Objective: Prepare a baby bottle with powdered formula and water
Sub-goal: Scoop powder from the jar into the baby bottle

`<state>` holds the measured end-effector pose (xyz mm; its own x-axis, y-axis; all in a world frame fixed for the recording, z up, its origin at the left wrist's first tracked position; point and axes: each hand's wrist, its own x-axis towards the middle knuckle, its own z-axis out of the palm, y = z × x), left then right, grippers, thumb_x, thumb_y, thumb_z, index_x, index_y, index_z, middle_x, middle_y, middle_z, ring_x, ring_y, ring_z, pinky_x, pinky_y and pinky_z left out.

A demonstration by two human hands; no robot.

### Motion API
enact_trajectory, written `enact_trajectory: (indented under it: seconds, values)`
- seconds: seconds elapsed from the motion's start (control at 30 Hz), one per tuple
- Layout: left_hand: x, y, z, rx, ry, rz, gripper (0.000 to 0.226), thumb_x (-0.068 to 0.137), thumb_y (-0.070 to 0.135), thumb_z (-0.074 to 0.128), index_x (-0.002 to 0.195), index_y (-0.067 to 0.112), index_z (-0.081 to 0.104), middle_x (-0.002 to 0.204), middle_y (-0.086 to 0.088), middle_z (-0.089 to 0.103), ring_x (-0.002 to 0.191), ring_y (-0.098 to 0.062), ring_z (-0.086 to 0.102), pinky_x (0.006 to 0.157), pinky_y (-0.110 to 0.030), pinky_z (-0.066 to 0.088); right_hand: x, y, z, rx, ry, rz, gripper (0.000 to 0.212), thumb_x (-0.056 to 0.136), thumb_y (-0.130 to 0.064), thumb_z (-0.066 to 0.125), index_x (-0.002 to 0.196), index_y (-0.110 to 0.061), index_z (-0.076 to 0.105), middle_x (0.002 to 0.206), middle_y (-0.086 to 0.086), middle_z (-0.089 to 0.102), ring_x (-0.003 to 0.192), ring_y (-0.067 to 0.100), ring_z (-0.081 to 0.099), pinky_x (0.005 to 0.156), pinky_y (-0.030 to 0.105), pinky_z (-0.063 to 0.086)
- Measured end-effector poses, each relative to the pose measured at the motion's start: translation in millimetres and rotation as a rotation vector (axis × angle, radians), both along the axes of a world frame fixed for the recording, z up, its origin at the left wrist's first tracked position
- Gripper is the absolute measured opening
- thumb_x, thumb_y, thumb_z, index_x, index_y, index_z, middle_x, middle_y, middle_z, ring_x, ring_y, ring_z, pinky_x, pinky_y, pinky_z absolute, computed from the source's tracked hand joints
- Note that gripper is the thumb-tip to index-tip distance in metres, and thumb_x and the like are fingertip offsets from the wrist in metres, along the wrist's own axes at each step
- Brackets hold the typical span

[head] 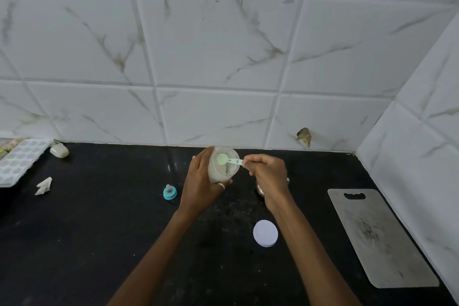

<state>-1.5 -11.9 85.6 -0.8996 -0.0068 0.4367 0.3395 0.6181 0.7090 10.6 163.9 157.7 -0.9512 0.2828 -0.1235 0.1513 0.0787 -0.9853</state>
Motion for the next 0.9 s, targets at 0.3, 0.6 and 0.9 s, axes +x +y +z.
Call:
enact_trajectory:
  seconds: [0.3, 0.6, 0.9]
  values:
    - [2, 2, 0, -0.018, -0.005, 0.002, 0.099, 0.067, 0.028, 0.093, 0.149, 0.015, 0.040, 0.148, -0.001, 0.048, 0.134, -0.007, 0.036, 0.111, -0.037, 0.038, -2, 3, -5, 0.051, 0.006, -0.039, 0.007, 0.086, -0.011, 0.078, 0.090, -0.016, 0.081, 0.074, -0.005, 0.075, 0.063, 0.003, 0.064, 0.061, 0.017, 0.050]
    - [4, 10, -2, -0.147, 0.092, -0.071, 0.094, 0.071, 0.027, 0.090, 0.149, 0.007, 0.043, 0.150, -0.009, 0.048, 0.139, -0.024, 0.044, 0.121, -0.053, 0.029, -2, -22, -17, 0.555, 0.165, 0.015, 0.012, 0.087, -0.018, 0.074, 0.096, -0.020, 0.082, 0.089, -0.008, 0.079, 0.085, 0.006, 0.074, 0.073, 0.021, 0.058]
    - [7, 9, 0, -0.148, 0.117, -0.128, 0.094, 0.071, 0.018, 0.088, 0.152, 0.009, 0.040, 0.153, -0.007, 0.046, 0.143, -0.022, 0.041, 0.126, -0.043, 0.018, 1, -36, -26, 0.731, 0.326, -0.014, 0.011, 0.090, -0.018, 0.071, 0.092, -0.018, 0.082, 0.084, 0.001, 0.079, 0.076, 0.020, 0.073, 0.067, 0.041, 0.060]
